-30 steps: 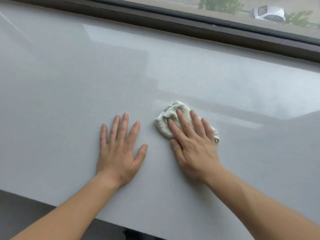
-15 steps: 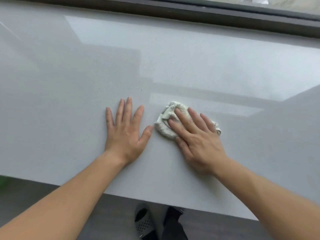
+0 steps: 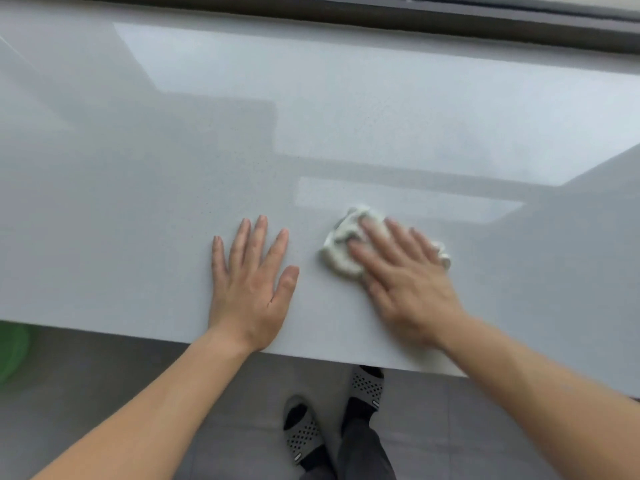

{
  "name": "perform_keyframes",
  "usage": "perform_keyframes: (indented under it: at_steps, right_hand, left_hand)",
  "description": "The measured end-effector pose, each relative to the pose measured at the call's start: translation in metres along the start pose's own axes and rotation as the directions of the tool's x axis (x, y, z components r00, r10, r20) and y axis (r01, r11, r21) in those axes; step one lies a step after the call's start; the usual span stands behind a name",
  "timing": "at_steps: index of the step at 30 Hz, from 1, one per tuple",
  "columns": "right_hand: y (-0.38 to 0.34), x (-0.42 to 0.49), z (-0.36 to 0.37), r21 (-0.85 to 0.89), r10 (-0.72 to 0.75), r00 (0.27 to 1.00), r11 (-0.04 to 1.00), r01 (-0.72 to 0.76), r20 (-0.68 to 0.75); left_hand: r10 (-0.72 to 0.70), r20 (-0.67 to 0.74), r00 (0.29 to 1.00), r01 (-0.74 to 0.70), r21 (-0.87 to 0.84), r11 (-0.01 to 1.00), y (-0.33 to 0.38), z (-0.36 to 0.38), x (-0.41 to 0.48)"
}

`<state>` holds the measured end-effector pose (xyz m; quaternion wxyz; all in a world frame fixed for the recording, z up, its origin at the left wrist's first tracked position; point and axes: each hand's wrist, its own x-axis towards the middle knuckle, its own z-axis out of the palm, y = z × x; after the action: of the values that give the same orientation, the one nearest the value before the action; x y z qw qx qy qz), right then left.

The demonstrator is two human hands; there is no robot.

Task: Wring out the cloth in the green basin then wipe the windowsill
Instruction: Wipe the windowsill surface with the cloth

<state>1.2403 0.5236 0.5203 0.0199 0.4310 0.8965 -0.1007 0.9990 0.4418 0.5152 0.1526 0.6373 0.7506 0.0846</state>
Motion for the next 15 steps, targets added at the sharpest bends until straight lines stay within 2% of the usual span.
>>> perform_keyframes:
  at_steps: [1, 3, 4, 5, 6, 8, 10, 12, 13, 14, 15]
  right_hand:
    - [0.014, 0.013, -0.004, 0.043, 0.155, 0.988, 0.987, -0.154, -0.017]
    - [0.018, 0.035, -0.007, 0.132, 0.471, 0.882, 0.876, -0.465, -0.018]
    - [0.004, 0.039, -0.006, 0.142, 0.533, 0.846, 0.839, -0.525, -0.025]
    - [-0.015, 0.035, -0.001, 0.125, 0.521, 0.853, 0.849, -0.513, -0.038]
    - [-0.039, 0.022, 0.005, 0.104, 0.442, 0.896, 0.894, -0.436, -0.048]
    - [-0.079, -0.019, 0.016, 0.046, 0.202, 0.979, 0.979, -0.2, -0.042]
    - [-0.09, -0.054, 0.021, 0.031, 0.019, 1.0, 0.999, -0.019, -0.013]
    - [-0.066, -0.059, 0.02, -0.01, -0.091, 0.996, 0.996, 0.091, 0.021]
    - [-0.05, -0.055, 0.019, -0.04, -0.09, 0.996, 0.995, 0.091, 0.029]
    - [-0.035, -0.048, 0.016, -0.044, -0.027, 1.0, 0.999, 0.027, 0.014]
    - [-0.025, -0.042, 0.013, -0.004, 0.101, 0.995, 0.995, -0.101, -0.012]
  left_hand:
    - [0.004, -0.002, 1.0, -0.004, -0.008, 1.0, 0.0, 0.0, 0.0]
    - [0.004, 0.006, 1.0, -0.004, -0.017, 1.0, 0.0, -0.001, -0.001]
    - [0.003, 0.002, 1.0, -0.003, -0.026, 1.0, -0.001, -0.001, -0.001]
    - [0.002, -0.002, 1.0, -0.002, -0.038, 0.999, -0.001, -0.001, -0.002]
    - [0.002, -0.006, 1.0, -0.003, -0.051, 0.999, -0.001, -0.002, -0.002]
    - [0.005, -0.008, 1.0, -0.006, -0.08, 0.997, -0.001, -0.003, -0.001]
    - [0.009, 0.002, 1.0, -0.009, -0.084, 0.996, -0.003, -0.004, -0.001]
    - [0.018, 0.023, 1.0, -0.017, -0.044, 0.999, -0.003, -0.004, -0.002]
    - [0.017, 0.033, 0.999, -0.016, -0.025, 1.0, -0.003, -0.004, -0.002]
    - [0.013, 0.039, 0.999, -0.013, -0.014, 1.0, -0.003, -0.004, -0.002]
    - [0.007, 0.039, 0.999, -0.006, -0.01, 1.0, -0.003, -0.003, -0.002]
